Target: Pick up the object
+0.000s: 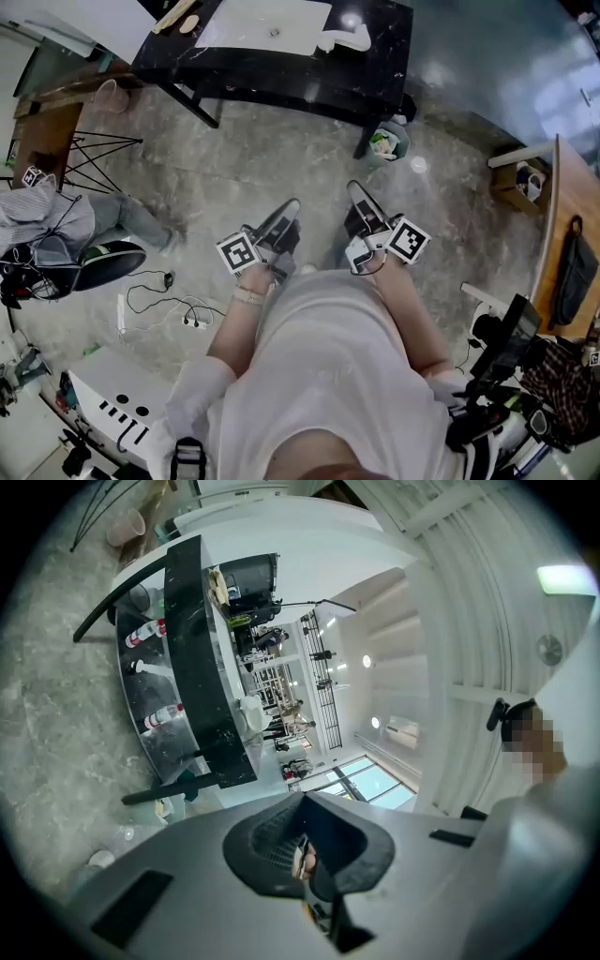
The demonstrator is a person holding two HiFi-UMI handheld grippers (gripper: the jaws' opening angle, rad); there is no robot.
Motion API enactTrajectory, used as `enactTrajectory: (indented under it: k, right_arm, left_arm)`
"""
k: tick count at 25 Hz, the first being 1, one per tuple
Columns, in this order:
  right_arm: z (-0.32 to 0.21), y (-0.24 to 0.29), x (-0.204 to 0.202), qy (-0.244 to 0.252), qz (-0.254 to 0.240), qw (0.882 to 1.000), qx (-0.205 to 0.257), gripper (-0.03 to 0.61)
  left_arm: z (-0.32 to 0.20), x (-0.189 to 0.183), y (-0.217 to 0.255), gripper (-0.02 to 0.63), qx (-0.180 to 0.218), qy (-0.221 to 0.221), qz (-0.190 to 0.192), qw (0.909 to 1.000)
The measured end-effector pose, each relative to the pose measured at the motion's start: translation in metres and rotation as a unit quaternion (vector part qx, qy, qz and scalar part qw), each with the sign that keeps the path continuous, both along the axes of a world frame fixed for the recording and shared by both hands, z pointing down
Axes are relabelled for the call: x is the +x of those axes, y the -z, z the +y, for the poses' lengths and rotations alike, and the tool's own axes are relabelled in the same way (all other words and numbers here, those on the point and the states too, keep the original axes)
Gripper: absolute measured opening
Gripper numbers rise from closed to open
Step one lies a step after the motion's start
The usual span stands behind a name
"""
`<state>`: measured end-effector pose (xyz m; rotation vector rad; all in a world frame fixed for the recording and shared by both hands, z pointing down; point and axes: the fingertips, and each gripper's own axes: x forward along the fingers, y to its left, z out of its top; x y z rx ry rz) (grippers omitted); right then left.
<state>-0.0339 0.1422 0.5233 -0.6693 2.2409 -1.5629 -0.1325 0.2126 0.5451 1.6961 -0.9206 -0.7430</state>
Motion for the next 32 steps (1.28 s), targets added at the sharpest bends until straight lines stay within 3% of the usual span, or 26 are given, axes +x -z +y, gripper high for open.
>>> enactTrajectory:
  k: [10,24,32]
  right_arm:
    - [-0.112,0.004,0.024,0.023,-0.008,1.0,-0.012,0.021]
    - [-0.264,0.018,0.078,0.028,-0.039,0.999,-0.006,0.021]
    - [-0.279,0.014,0.081,0.02,-0.05,0.998,-0.02,0.021]
  left_arm:
    - [-0.103,0.028,0.007,0.006,-0.012,0.029,-0.002,0.9995]
    - [-0.251,0.089,0.02,0.006,0.007,0.044,0.004,0.999]
    - [-0.258,0.091,0.023,0.006,-0.001,0.039,-0.025,0.9989]
